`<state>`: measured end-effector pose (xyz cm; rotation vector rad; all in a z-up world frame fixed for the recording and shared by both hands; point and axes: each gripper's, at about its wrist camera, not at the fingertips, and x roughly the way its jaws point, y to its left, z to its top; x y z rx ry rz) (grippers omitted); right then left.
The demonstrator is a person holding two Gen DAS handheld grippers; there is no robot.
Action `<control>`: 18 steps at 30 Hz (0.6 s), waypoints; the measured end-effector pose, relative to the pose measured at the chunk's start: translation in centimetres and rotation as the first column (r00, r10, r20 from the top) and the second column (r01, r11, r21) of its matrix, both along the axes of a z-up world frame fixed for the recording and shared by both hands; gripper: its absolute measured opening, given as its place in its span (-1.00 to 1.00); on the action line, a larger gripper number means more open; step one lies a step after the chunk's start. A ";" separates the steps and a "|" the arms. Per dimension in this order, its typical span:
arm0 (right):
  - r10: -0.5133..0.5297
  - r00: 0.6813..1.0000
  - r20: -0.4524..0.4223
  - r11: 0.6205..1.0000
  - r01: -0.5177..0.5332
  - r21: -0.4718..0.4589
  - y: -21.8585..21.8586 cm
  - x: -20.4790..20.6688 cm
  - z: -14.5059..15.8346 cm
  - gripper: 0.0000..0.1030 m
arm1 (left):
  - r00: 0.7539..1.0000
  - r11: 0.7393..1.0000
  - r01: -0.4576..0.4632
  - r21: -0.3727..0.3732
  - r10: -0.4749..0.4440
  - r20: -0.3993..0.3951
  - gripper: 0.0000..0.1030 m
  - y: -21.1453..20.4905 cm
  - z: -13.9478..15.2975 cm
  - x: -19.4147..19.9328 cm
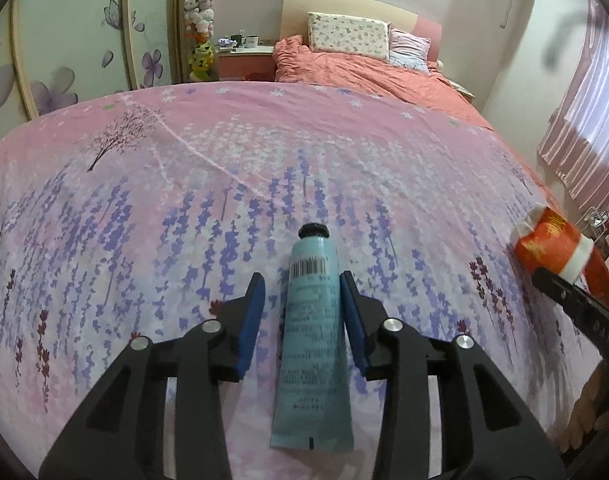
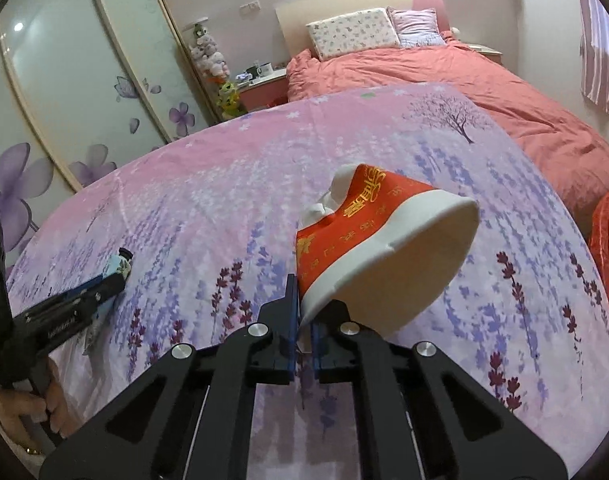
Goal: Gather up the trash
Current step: 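Lift the tube and red cup and carry both toward the orange basket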
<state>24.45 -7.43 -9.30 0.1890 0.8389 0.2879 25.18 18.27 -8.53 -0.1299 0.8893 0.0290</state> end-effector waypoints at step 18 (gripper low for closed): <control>0.026 1.000 -0.012 0.998 -0.025 0.060 -1.4 -1.3 -0.2 -0.91 | 1.000 0.999 0.026 0.030 -0.026 -0.003 -0.47 -2.6 0.0 0.8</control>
